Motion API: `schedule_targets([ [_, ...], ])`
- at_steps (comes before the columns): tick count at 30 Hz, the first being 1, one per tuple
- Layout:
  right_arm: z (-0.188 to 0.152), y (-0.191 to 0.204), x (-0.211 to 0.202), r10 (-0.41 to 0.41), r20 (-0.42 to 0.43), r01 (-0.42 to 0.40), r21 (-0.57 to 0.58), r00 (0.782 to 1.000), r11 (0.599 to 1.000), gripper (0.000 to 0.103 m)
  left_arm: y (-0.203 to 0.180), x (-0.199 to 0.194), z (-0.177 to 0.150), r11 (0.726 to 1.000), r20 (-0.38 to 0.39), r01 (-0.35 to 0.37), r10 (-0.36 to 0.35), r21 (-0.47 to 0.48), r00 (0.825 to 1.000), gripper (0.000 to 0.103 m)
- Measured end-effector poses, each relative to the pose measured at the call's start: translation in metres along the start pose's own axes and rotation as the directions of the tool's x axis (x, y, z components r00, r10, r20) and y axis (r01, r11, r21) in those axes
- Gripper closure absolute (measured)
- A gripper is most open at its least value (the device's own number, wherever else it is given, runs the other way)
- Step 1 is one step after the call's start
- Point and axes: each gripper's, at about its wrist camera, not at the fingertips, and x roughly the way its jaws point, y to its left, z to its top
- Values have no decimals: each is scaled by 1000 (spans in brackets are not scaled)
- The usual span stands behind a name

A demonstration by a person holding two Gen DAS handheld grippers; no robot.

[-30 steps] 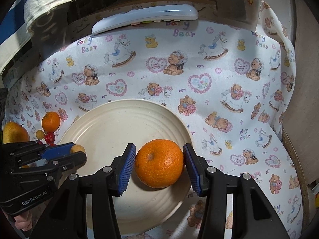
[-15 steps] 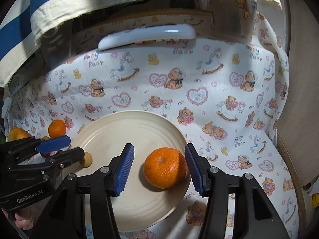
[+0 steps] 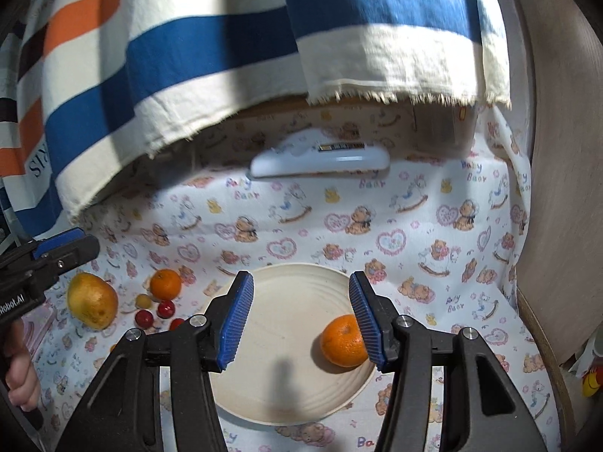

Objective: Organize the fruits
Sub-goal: 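Close the left tool on the small orange while the right tool moves toward the red fruit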

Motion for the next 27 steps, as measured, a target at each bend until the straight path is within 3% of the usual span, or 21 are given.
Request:
schedule_targets([
  [7, -5, 31, -18, 50, 53, -47, -66, 997, 997, 46, 35, -31, -22, 998, 42, -68, 68, -4, 997, 37],
  [11, -14, 45, -18, 73, 46, -69, -92, 996, 993, 40, 42, -27, -34, 999, -69, -15, 13, -28, 998, 34],
  [16, -23, 54, -8, 91, 3, -91, -103, 996, 991, 40, 28, -23, -47, 998, -130, -51, 57, 48, 990, 34],
  [21, -33, 59, 8, 87, -59, -93, -114, 994, 989, 40, 29, 2, -61, 1000, -276, -16, 14, -2, 961, 35],
  [27, -40, 62, 17, 81, -96, -91, -111, 992, 990, 40, 41, 31, -77, 998, -376, -25, -2, -65, 927, 57],
])
